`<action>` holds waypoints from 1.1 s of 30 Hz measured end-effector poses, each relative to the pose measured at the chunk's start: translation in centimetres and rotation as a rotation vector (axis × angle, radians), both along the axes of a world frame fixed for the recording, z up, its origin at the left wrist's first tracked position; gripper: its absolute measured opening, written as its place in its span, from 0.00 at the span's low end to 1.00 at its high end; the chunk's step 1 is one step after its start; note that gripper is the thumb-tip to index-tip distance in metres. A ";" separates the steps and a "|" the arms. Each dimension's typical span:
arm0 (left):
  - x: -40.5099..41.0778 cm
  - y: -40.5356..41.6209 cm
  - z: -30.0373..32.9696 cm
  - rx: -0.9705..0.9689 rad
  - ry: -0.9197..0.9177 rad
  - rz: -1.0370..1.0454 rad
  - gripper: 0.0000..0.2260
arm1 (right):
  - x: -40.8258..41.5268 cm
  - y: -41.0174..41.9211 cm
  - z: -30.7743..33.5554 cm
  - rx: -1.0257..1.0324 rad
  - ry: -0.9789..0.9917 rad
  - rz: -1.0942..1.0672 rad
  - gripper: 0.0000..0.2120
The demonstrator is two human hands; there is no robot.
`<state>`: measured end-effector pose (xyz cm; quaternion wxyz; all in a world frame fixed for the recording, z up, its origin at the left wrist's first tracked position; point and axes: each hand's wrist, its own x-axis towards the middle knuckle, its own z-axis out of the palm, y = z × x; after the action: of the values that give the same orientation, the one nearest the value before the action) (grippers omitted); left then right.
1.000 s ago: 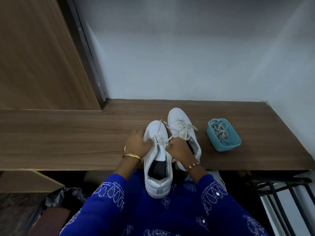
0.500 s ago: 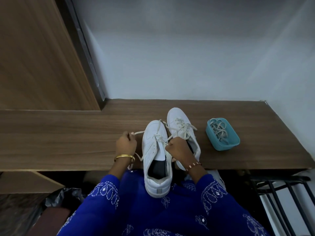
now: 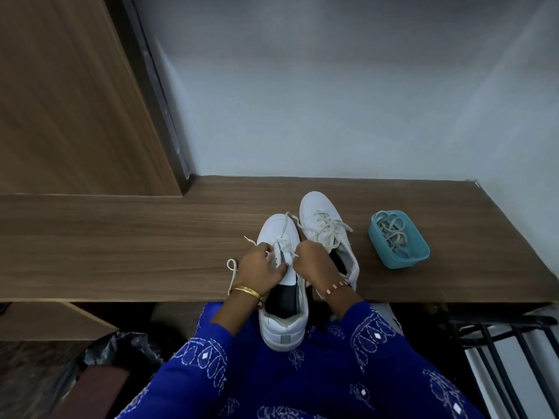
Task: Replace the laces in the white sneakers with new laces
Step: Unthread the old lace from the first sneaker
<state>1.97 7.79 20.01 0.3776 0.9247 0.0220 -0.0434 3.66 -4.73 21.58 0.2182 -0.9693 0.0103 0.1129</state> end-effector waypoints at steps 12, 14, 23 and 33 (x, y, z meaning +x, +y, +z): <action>0.5 1.3 -0.5 0.287 -0.059 -0.107 0.11 | -0.1 -1.5 -0.6 0.063 -0.024 -0.016 0.19; 0.6 1.8 -0.6 0.269 -0.064 -0.092 0.11 | -0.2 -1.6 -0.4 0.073 -0.019 -0.045 0.19; 0.5 2.5 0.3 0.061 -0.003 -0.152 0.21 | 0.0 -2.0 0.3 0.193 0.105 -0.058 0.15; 2.2 0.9 0.5 -0.091 0.029 -0.038 0.14 | 1.6 -1.0 1.2 0.191 -0.154 -0.086 0.08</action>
<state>4.14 8.73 20.54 0.4181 0.9061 0.0081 -0.0648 5.24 -5.75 22.79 0.3143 -0.9486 0.0242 0.0293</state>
